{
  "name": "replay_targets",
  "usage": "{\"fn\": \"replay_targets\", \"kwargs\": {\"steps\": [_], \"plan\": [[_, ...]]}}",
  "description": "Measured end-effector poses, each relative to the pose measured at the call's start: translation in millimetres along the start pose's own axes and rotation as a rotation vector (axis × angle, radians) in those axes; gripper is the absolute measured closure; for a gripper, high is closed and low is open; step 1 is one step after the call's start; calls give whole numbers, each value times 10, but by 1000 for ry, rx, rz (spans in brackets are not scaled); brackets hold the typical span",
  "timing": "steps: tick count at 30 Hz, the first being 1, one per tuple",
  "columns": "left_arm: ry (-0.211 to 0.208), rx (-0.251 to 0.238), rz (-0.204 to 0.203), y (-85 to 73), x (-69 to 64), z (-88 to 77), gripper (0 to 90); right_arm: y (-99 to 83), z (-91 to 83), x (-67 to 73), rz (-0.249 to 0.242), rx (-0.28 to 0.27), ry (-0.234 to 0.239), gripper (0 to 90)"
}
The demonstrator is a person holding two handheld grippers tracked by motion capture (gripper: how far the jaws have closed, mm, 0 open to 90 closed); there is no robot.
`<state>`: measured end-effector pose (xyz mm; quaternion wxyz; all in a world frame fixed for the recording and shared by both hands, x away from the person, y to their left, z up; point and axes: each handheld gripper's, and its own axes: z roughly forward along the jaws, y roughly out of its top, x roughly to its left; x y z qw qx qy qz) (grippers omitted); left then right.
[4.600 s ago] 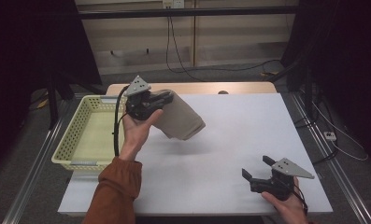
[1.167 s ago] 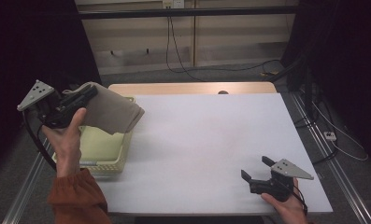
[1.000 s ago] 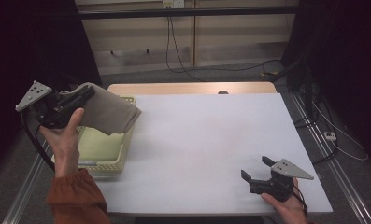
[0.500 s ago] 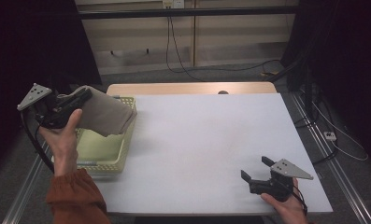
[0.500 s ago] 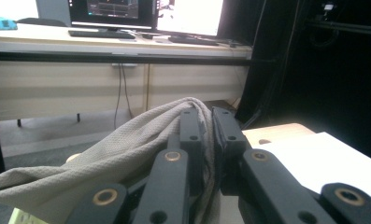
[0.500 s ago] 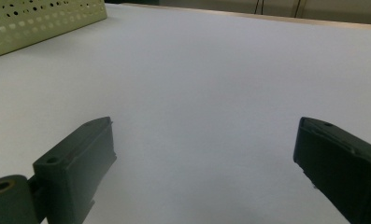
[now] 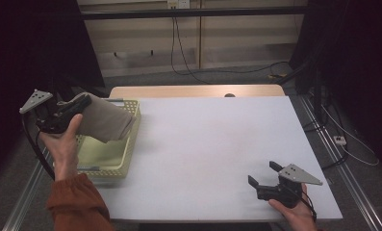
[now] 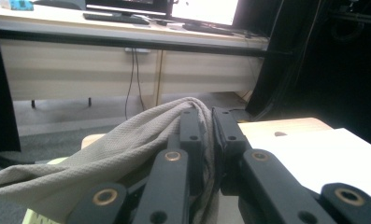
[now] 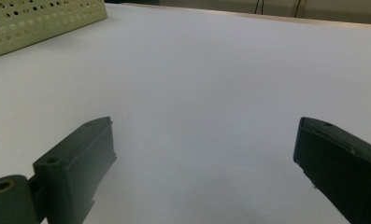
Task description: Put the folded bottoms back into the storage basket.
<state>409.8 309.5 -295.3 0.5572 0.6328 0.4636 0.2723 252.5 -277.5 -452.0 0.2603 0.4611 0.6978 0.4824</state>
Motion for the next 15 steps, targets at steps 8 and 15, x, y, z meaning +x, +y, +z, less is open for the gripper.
{"fn": "replay_targets", "kwargs": {"steps": [8, 15], "plan": [[21, 31, -24, -79, 107, 47, 843, -1, 2, 2, -1, 2, 1, 49], [28, 74, -48, -169, 221, 103, 843, -2, 3, 2, -2, 0, 2, 49]]}}
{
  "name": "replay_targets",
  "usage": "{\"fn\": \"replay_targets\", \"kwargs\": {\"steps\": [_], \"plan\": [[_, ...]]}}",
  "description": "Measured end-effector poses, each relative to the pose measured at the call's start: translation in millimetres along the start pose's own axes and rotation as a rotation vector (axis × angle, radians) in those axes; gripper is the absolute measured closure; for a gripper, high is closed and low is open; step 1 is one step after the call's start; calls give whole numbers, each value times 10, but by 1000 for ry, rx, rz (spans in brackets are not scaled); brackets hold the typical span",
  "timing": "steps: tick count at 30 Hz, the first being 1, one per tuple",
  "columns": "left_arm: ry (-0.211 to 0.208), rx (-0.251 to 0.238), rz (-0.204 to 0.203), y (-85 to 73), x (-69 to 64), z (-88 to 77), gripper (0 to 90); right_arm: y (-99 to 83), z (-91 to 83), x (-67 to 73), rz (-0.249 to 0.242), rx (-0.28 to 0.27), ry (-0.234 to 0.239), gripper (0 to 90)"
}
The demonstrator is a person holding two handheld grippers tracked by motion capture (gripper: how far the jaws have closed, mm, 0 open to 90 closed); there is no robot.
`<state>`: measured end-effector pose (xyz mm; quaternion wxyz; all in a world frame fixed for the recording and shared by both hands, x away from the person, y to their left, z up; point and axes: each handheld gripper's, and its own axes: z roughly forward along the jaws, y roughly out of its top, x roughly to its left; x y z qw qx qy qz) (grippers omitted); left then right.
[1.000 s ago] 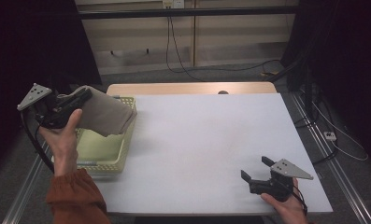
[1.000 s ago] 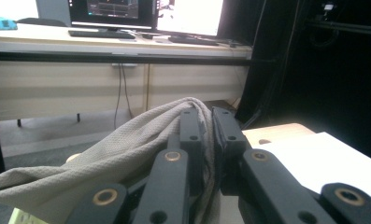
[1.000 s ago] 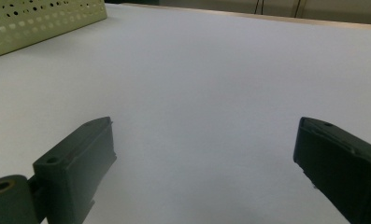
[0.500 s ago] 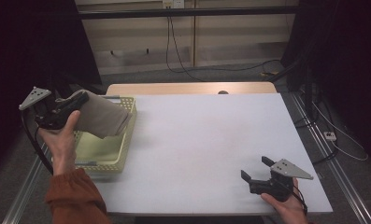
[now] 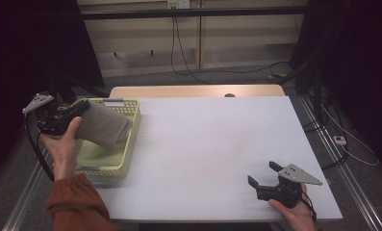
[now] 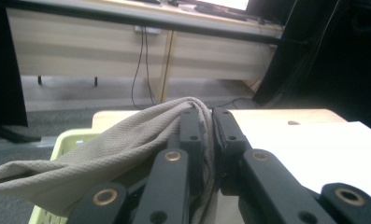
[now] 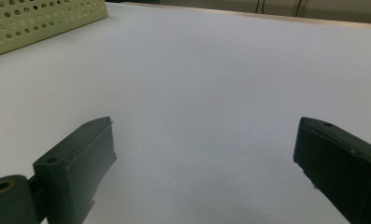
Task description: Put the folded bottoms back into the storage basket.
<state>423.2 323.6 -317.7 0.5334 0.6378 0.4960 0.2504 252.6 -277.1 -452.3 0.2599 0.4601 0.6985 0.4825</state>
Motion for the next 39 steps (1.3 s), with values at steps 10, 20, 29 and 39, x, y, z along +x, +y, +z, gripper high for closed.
{"fn": "replay_targets", "kwargs": {"steps": [10, 20, 29, 39], "plan": [[23, 63, -54, -148, 181, 94, 842, -1, 0, 0, 1, 1, 1, 49], [25, 129, -68, -251, 312, 162, 841, -1, 1, 1, 2, 3, -1, 49], [35, 157, -43, -259, 296, 319, 841, -1, 1, 0, 4, 4, 0, 49], [169, 326, -8, -348, 353, 536, 839, -3, 8, -6, 5, 7, 0, 49]]}}
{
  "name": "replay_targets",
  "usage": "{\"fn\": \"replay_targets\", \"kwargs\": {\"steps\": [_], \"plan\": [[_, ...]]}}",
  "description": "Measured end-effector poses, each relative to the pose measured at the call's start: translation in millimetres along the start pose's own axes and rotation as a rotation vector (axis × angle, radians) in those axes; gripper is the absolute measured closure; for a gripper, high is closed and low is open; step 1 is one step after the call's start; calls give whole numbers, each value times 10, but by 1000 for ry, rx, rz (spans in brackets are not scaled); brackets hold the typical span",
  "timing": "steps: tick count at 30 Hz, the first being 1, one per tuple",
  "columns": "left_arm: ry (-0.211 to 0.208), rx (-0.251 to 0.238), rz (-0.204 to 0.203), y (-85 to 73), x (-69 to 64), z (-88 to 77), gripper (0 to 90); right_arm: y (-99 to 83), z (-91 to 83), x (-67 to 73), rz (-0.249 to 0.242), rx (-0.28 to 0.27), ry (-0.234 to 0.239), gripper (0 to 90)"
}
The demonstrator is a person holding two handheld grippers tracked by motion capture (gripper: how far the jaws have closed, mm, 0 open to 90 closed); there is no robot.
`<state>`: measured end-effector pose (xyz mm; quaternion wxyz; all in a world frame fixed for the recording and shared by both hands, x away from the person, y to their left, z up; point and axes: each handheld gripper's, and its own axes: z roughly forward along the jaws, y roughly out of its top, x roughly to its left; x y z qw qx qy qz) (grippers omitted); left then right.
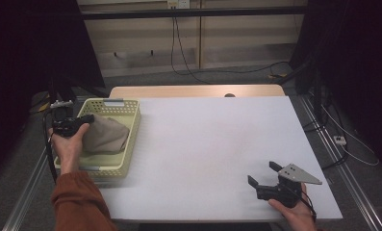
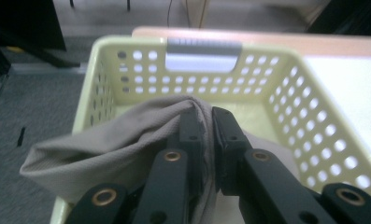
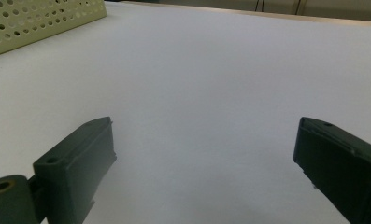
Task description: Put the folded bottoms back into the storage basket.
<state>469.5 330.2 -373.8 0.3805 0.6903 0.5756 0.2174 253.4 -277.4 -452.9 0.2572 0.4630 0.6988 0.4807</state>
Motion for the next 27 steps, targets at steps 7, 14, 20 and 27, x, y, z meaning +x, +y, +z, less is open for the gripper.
{"fn": "replay_targets", "kwargs": {"steps": [7, 14, 20, 27], "plan": [[26, 97, -5, -15, -9, 136, 838, -1, 1, -1, 2, 1, -2, 49], [100, 230, 8, -42, 11, 368, 838, 0, 1, -2, 4, 3, -4, 49], [98, 270, 30, -81, 5, 478, 837, -1, 3, -6, 4, 2, -4, 49], [-2, 254, 3, -88, -28, 570, 837, 1, 9, -2, 5, 5, -4, 49]]}}
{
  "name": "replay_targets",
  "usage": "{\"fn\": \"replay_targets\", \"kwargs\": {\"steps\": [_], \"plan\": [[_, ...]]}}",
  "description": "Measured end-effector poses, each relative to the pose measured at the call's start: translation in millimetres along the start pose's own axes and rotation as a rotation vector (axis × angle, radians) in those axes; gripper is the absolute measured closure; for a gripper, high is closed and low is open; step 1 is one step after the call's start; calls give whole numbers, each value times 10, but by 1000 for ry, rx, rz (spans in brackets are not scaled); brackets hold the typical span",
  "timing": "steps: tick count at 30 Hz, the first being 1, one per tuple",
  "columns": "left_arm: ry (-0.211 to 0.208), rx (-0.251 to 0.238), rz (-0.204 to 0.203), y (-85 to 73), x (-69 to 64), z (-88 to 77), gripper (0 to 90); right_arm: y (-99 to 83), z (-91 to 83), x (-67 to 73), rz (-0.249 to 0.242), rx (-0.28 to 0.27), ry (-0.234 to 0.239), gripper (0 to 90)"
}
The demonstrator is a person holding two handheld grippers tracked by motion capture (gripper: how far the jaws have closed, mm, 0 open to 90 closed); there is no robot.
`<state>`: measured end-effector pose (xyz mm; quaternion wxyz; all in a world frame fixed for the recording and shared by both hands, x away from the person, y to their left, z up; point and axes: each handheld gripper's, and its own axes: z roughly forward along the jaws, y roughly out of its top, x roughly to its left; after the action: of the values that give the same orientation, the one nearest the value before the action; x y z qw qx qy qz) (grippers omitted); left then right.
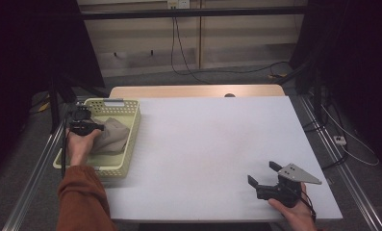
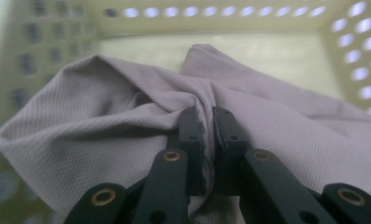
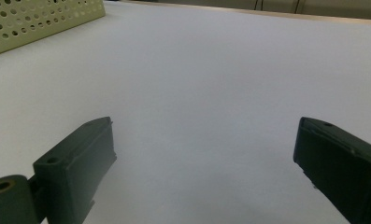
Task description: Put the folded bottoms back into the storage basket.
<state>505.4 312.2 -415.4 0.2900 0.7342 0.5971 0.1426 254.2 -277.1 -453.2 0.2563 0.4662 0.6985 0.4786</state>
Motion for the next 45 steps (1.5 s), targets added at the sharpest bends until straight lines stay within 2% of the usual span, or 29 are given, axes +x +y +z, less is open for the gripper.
{"fn": "replay_targets", "kwargs": {"steps": [1, 4, 5, 7, 9, 11, 13, 16, 17, 18, 19, 20, 21, 24, 27, 31, 33, 34, 36, 40, 42, 45], "plan": [[-8, -3, 5, 9, -21, 17, 836, 0, 1, -1, -2, 0, 0, 49], [34, 4, 33, 56, -116, 55, 836, 0, 5, -1, 1, -1, 1, 49], [29, 0, 37, 71, -132, 63, 836, -1, 4, -3, 2, 1, 1, 49], [2, -22, 14, 82, -137, 83, 835, -1, 4, -5, 2, 1, 1, 49], [5, -24, 11, 83, -128, 89, 835, -2, 4, -6, 3, 2, 2, 49], [22, -25, 29, 84, -114, 63, 836, -2, 2, -7, 1, 0, 2, 50], [47, -17, 25, 84, -88, 32, 837, -3, 2, -10, 2, 1, 2, 50], [109, -32, 29, 103, -29, -21, 837, -3, 3, -9, 3, 1, 2, 50], [111, -46, 21, 110, -8, -29, 837, -3, 4, -6, 3, 3, 1, 50], [101, -63, 14, 116, 20, -34, 837, -3, 6, -5, 2, 3, 1, 50], [92, -63, 30, 120, 61, -42, 837, -3, 7, -5, 0, 5, 1, 50], [86, -95, 0, 114, 69, -9, 836, -2, 12, -6, -1, 3, 1, 50], [81, -95, -7, 112, 79, 27, 837, -2, 16, -5, 1, 3, 1, 50], [60, -84, 45, 151, 36, 85, 836, -3, 21, -5, -1, 4, 1, 50], [-6, -55, 51, 205, -30, 128, 836, -3, 26, -9, 1, 7, 0, 51], [-14, -24, 137, 232, -225, 207, 836, -2, 20, 1, -3, 5, 2, 51], [-34, -25, 134, 236, -277, 197, 836, -2, 17, -3, -1, 4, 2, 51], [-28, -21, 146, 240, -277, 186, 836, -3, 18, -6, 0, 4, 2, 51], [-14, -29, 143, 245, -235, 176, 836, -3, 19, -8, 0, 5, 3, 51], [57, -61, 84, 257, -116, 159, 828, -2, 16, -2, -2, 4, 3, 52], [99, -54, 79, 251, -90, 143, 826, -2, 15, -6, 0, 4, 2, 52], [88, -54, 88, 222, -79, 106, 742, -3, 14, -9, -2, 5, 3, 52]]}}
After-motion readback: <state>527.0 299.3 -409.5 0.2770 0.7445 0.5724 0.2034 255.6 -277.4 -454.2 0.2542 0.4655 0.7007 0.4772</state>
